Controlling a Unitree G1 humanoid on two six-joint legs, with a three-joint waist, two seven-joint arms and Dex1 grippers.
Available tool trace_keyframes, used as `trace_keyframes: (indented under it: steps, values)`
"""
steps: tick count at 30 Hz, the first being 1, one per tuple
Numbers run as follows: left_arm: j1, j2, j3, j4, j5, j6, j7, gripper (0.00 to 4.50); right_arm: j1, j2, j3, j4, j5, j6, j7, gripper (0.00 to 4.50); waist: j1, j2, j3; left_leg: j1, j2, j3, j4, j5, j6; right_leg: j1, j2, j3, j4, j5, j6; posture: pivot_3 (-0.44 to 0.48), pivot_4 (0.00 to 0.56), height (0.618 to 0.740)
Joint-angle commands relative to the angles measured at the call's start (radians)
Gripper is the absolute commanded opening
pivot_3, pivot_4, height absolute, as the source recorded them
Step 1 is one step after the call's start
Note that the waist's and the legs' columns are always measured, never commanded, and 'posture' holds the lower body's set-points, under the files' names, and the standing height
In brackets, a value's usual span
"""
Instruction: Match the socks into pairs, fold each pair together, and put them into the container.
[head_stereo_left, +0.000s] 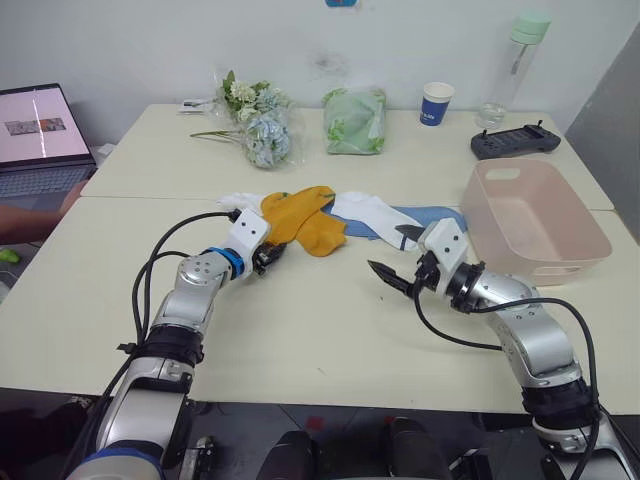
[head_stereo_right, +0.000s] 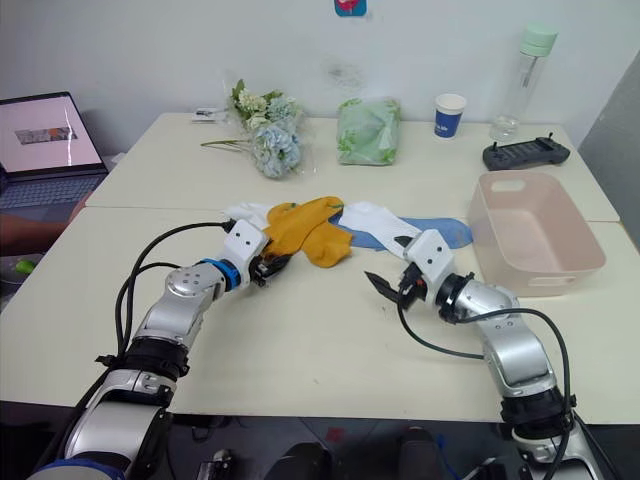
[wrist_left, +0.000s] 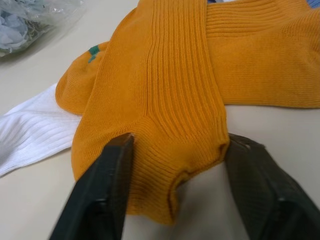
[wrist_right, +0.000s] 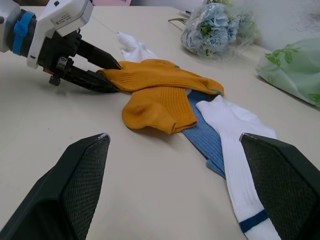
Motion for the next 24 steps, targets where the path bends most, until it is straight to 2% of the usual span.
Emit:
trace_keyframes:
  steps: [1,3,6,10,14,16,20,22,24]
  values:
    - [-0.011,0.009,0.017,-0.015,-0.002,-0.021,-0.005,1.39,-0.006,0.003,-0.011,-0.042,0.009,0.0,-0.009,4.5,0.001,0.0,0.0,0.0,0.0,0.0,0.0,0.0,0.0,0.0,0.0,0.0,0.0,0.0,0.0,0.0,0.15,0.74]
    - [-0.004,0.011,0.027,-0.02,-0.01,-0.024,-0.002,0.75,-0.009,0.0,-0.014,-0.033,0.007,-0.005,-0.008,4.5,0.001,0.0,0.0,0.0,0.0,0.0,0.0,0.0,0.0,0.0,0.0,0.0,0.0,0.0,0.0,0.0,0.15,0.74]
    - [0.013,0.02,0.051,-0.034,-0.036,-0.024,-0.01,0.02,-0.012,0.002,-0.015,-0.021,0.005,-0.009,-0.009,4.5,0.0,0.0,0.0,0.0,0.0,0.0,0.0,0.0,0.0,0.0,0.0,0.0,0.0,0.0,0.0,0.0,0.15,0.74]
    - [0.05,0.056,0.091,-0.11,-0.077,0.039,-0.043,0.02,-0.027,0.018,-0.011,-0.008,0.012,-0.011,-0.01,4.5,-0.002,0.0,0.0,0.0,0.0,0.0,0.0,0.0,0.0,-0.001,0.0,0.0,0.001,0.0,0.0,0.0,0.15,0.74]
    - [0.13,0.089,0.112,-0.338,-0.188,0.201,-0.147,0.02,-0.042,0.018,-0.031,0.015,0.013,-0.017,-0.011,4.5,-0.001,0.0,0.0,-0.001,0.0,0.0,0.0,0.0,0.0,-0.001,0.0,0.001,0.001,0.0,0.0,0.0,0.15,0.74]
    - [0.199,0.123,0.115,-0.517,-0.291,0.339,-0.228,0.02,-0.037,0.007,-0.05,0.031,0.013,-0.027,-0.01,4.5,0.0,0.0,0.0,-0.001,0.0,0.0,0.0,0.0,0.0,-0.001,0.0,0.001,0.0,0.0,0.0,0.0,0.15,0.74]
    - [0.293,0.185,0.075,-0.827,-0.506,0.616,-0.348,0.02,-0.027,-0.029,-0.099,0.058,0.017,-0.044,-0.002,4.5,0.001,0.0,0.0,-0.002,0.0,0.0,-0.001,0.0,0.0,-0.002,0.0,0.001,-0.001,0.0,0.0,0.0,0.15,0.74]
    - [0.293,0.175,0.035,-0.884,-0.542,0.687,-0.349,0.02,-0.031,-0.041,-0.117,0.073,0.017,-0.049,-0.002,4.5,0.004,0.0,0.0,-0.001,0.0,0.0,-0.001,0.0,0.0,-0.001,0.0,0.001,0.0,0.0,0.0,0.0,0.15,0.74]
    - [0.277,0.146,-0.048,-0.886,-0.513,0.69,-0.347,0.02,-0.04,-0.055,-0.135,0.09,0.011,-0.058,-0.002,4.5,0.003,0.001,0.0,0.0,0.0,0.0,0.0,0.0,0.0,0.001,0.0,0.001,0.0,0.0,0.0,0.0,0.15,0.74]
